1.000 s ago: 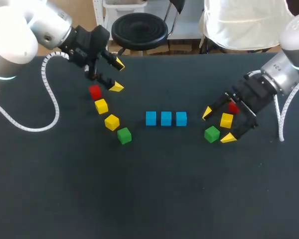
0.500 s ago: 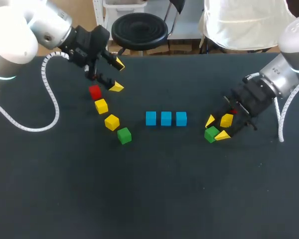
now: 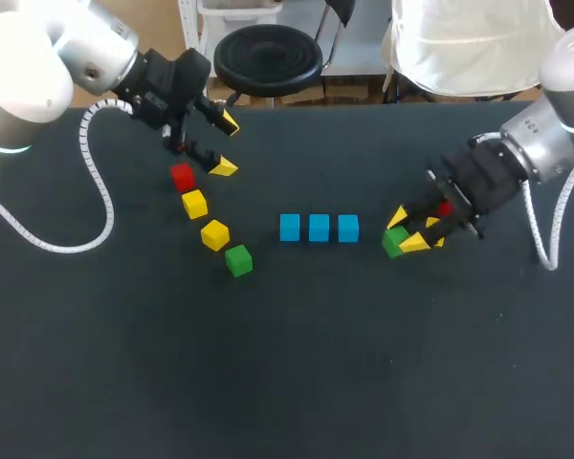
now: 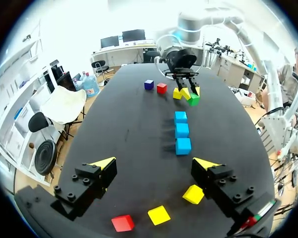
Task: Place the blue cubes, place green cubes on the blue cubes, place the yellow cubes on the green cubes, then place the red cubes on the yellow cubes, and place purple cube on the red cubes.
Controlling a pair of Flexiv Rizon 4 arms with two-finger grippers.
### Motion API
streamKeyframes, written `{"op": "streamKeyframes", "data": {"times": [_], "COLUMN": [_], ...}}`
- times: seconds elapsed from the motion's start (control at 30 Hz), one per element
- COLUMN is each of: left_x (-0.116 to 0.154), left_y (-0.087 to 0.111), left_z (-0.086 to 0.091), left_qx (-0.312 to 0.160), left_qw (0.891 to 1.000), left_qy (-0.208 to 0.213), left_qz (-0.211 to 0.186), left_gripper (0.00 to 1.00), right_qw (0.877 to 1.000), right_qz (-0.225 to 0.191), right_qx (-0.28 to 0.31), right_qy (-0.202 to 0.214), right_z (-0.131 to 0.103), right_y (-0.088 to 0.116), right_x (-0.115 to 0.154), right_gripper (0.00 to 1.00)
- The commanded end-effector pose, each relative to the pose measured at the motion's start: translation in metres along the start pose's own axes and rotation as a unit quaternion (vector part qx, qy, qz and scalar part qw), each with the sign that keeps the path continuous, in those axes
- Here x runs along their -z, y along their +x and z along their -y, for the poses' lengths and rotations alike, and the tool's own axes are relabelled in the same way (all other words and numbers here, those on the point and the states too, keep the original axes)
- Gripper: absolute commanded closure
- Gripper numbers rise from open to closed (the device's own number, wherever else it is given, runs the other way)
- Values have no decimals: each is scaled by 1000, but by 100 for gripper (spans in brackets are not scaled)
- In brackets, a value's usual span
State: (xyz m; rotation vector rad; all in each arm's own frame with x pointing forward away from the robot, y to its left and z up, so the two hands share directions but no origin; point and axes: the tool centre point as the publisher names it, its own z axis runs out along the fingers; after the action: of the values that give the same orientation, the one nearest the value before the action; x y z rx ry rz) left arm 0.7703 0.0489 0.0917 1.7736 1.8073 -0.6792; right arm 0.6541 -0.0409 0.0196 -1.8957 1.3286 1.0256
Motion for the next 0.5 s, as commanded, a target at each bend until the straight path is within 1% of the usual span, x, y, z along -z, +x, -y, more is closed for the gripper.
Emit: {"op": "streamKeyframes", "data": {"times": [0.03, 0.1, 0.13, 0.23, 0.37, 0.4, 0.5], "left_x": [0, 0, 0, 0, 0, 0, 0], "left_y": [1, 1, 1, 1, 1, 1, 1], "left_z": [-1, -1, -1, -1, -1, -1, -1], "left_qx": [-1, -1, -1, -1, -1, -1, -1], "left_qw": [1000, 1000, 1000, 1000, 1000, 1000, 1000], "left_qy": [0, 0, 0, 0, 0, 0, 0], "left_qz": [1, 1, 1, 1, 1, 1, 1], "left_gripper": [0, 0, 0, 0, 0, 0, 0], "right_qw": [1000, 999, 998, 997, 996, 996, 996], "right_qz": [-8, -7, -5, -3, -2, -2, -2], "right_qx": [-10, -18, -25, -25, -27, -27, -27], "right_qy": [25, 35, 49, 73, 79, 86, 86], "right_z": [-3, 1, 2, 7, 12, 12, 12], "right_y": [-16, -23, -26, -37, -48, -49, -49], "right_x": [-3, -5, -6, -8, -12, -13, -13], "right_gripper": [100, 100, 100, 100, 100, 100, 100]}}
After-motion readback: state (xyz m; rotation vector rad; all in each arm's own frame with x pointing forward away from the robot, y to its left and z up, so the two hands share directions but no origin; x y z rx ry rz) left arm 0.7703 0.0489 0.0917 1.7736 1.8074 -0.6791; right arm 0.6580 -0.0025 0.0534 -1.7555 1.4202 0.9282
